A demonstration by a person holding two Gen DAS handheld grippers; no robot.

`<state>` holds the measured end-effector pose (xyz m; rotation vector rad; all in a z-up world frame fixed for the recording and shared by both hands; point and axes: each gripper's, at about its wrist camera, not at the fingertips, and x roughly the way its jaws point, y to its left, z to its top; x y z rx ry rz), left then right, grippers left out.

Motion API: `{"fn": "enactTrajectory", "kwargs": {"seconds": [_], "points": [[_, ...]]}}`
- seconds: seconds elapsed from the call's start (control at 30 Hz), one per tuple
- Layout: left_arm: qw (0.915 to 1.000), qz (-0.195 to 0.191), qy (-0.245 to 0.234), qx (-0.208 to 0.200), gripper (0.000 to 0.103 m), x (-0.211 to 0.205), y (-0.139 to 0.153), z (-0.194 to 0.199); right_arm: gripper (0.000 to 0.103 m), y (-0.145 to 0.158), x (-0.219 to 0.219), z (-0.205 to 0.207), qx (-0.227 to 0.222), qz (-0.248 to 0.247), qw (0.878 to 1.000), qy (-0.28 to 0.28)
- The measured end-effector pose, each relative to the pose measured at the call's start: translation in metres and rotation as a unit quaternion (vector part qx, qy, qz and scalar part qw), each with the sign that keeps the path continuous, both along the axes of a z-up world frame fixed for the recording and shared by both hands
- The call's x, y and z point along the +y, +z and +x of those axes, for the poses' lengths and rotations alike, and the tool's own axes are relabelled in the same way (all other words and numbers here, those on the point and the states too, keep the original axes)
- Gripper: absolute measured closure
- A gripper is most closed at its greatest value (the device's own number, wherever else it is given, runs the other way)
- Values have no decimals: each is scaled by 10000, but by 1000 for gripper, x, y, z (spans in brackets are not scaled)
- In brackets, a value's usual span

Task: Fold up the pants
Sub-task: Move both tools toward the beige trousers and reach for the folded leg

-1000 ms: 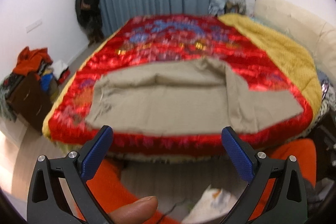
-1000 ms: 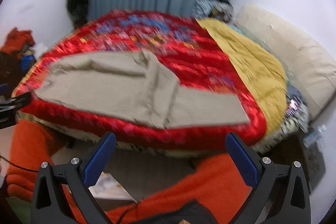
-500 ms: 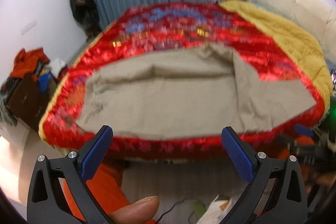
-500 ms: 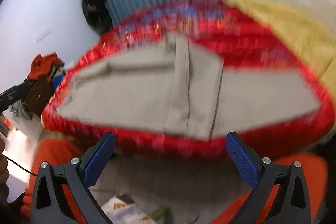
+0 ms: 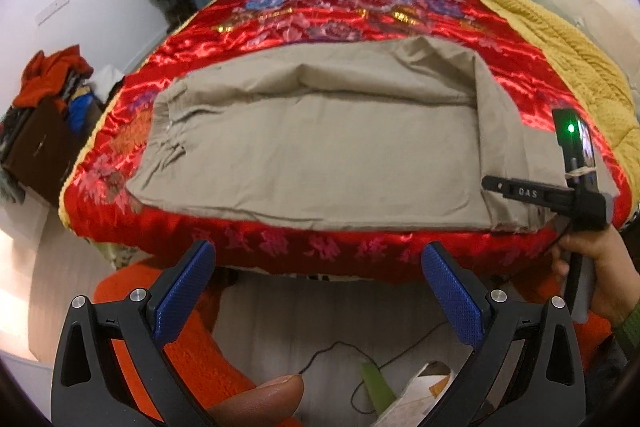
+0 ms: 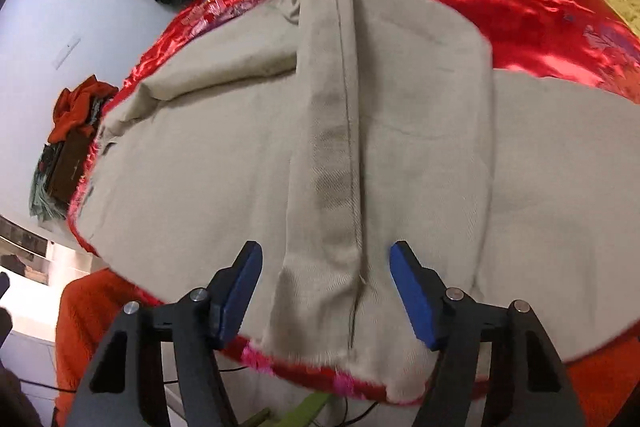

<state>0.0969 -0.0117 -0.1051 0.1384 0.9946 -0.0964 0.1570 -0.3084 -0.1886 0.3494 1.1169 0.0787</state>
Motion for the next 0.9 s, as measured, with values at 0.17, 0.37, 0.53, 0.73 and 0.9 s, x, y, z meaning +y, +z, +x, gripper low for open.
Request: {"fn": "enactTrajectory", "kwargs": {"seconds": [0.17,0.37,0.53,0.73,0.9], "points": [[9998,115,-28,161,0,0,-11,4,80,7,22,5,76,-971,9931,648],[9997,87,187,116,0,10,-10,21,99,82,12,-1,-643,-1864,9737,1139],[9996,131,223,106,0,8,-12,32,99,108,-15,13,-558,-1965,9727,1104],[9991,279,169,274,0,0,-29,40,99,55,67,-51,155,-2578,8850,3875],[9983,415,87,394,0,-9,-35,51,100,62,28,-24,335,-3036,8538,4216]]}}
